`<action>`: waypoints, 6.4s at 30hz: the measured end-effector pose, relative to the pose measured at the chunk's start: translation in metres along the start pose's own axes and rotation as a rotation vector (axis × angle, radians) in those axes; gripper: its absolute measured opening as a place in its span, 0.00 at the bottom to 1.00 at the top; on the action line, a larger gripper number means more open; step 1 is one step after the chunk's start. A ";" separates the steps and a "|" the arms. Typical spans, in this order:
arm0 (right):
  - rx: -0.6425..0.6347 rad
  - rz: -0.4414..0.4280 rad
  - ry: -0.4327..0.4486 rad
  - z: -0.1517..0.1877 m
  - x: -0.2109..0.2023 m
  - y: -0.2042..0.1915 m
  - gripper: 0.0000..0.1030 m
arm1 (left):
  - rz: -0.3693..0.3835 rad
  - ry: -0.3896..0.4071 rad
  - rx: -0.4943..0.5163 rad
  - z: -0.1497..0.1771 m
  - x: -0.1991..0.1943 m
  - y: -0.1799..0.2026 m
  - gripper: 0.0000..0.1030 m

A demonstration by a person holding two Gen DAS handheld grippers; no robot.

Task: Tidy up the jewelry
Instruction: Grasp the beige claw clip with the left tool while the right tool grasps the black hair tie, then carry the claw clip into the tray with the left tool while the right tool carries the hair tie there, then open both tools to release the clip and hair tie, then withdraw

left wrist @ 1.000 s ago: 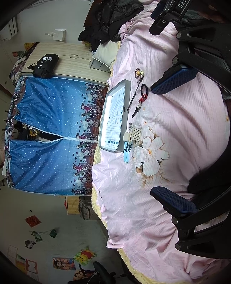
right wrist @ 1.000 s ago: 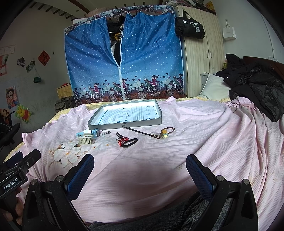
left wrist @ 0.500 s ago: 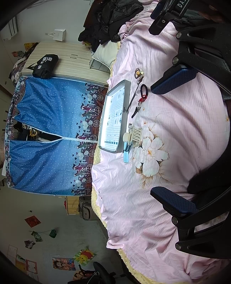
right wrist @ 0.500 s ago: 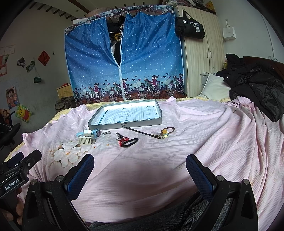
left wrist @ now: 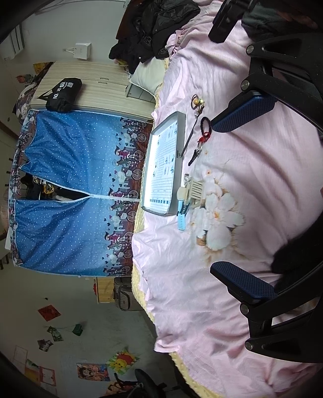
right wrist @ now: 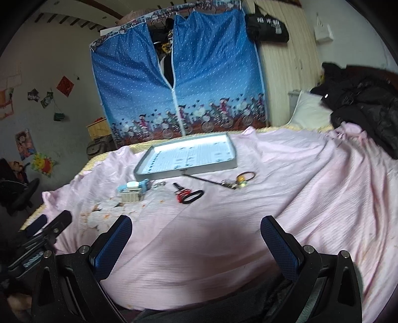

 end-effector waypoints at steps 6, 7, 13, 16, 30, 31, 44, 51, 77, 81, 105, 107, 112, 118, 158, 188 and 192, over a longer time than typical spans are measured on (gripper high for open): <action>0.024 -0.091 -0.037 -0.018 0.023 -0.001 1.00 | -0.012 -0.065 -0.032 -0.011 0.040 -0.019 0.98; 0.014 -0.110 -0.044 -0.022 0.031 -0.003 1.00 | -0.011 -0.069 -0.035 -0.013 0.046 -0.022 0.98; -0.043 -0.124 -0.188 -0.024 0.089 -0.001 1.00 | 0.026 -0.139 -0.002 -0.010 0.091 -0.028 0.98; -0.040 -0.109 -0.254 -0.023 0.117 0.013 1.00 | 0.037 -0.174 0.024 -0.006 0.113 -0.026 0.98; 0.003 -0.146 -0.502 -0.018 0.216 0.044 0.82 | 0.056 -0.272 0.143 0.015 0.189 -0.014 0.98; -0.011 -0.153 -0.509 -0.015 0.218 0.043 0.77 | 0.053 -0.272 0.156 0.016 0.191 -0.014 0.98; 0.005 -0.225 -0.609 0.017 0.237 0.038 0.37 | 0.076 -0.304 0.124 0.022 0.223 -0.017 0.75; 0.028 -0.232 -0.624 0.022 0.239 0.035 0.30 | 0.066 -0.337 0.157 0.033 0.226 -0.017 0.63; 0.000 -0.287 -0.481 -0.007 0.218 0.023 0.06 | 0.097 -0.233 0.066 0.026 0.184 0.018 0.56; 0.000 -0.283 -0.420 -0.022 0.210 0.022 0.06 | 0.081 -0.199 0.041 0.014 0.186 0.029 0.56; 0.086 -0.295 -0.455 -0.021 0.254 0.032 0.06 | 0.163 -0.373 -0.059 0.023 0.229 0.017 0.48; 0.080 -0.286 -0.466 -0.017 0.255 0.034 0.06 | 0.141 -0.391 -0.049 0.022 0.234 0.017 0.48; 0.079 -0.281 -0.485 -0.012 0.257 0.034 0.06 | 0.120 -0.388 -0.117 0.023 0.234 0.008 0.32; 0.101 -0.289 -0.514 -0.003 0.259 0.034 0.06 | 0.103 -0.366 -0.103 0.024 0.226 0.009 0.15; 0.108 -0.180 -0.286 -0.084 0.364 0.071 0.13 | 0.094 -0.434 -0.184 -0.044 0.358 0.010 0.42; -0.082 -0.113 0.096 -0.112 0.160 0.036 1.00 | 0.000 -0.102 -0.003 -0.086 0.160 -0.012 0.99; -0.050 -0.101 0.092 -0.089 0.135 0.029 1.00 | -0.009 -0.121 0.044 -0.064 0.139 -0.019 0.99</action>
Point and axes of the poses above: each gripper's, at about its wrist camera, not at the fingertips, and x roughly the way its jaws point, y to its right, z to its underside, the point moved 10 cm from there along x, roughly the way its jaws point, and after that the axes turned 1 degree about y, right-handed, at the moved point
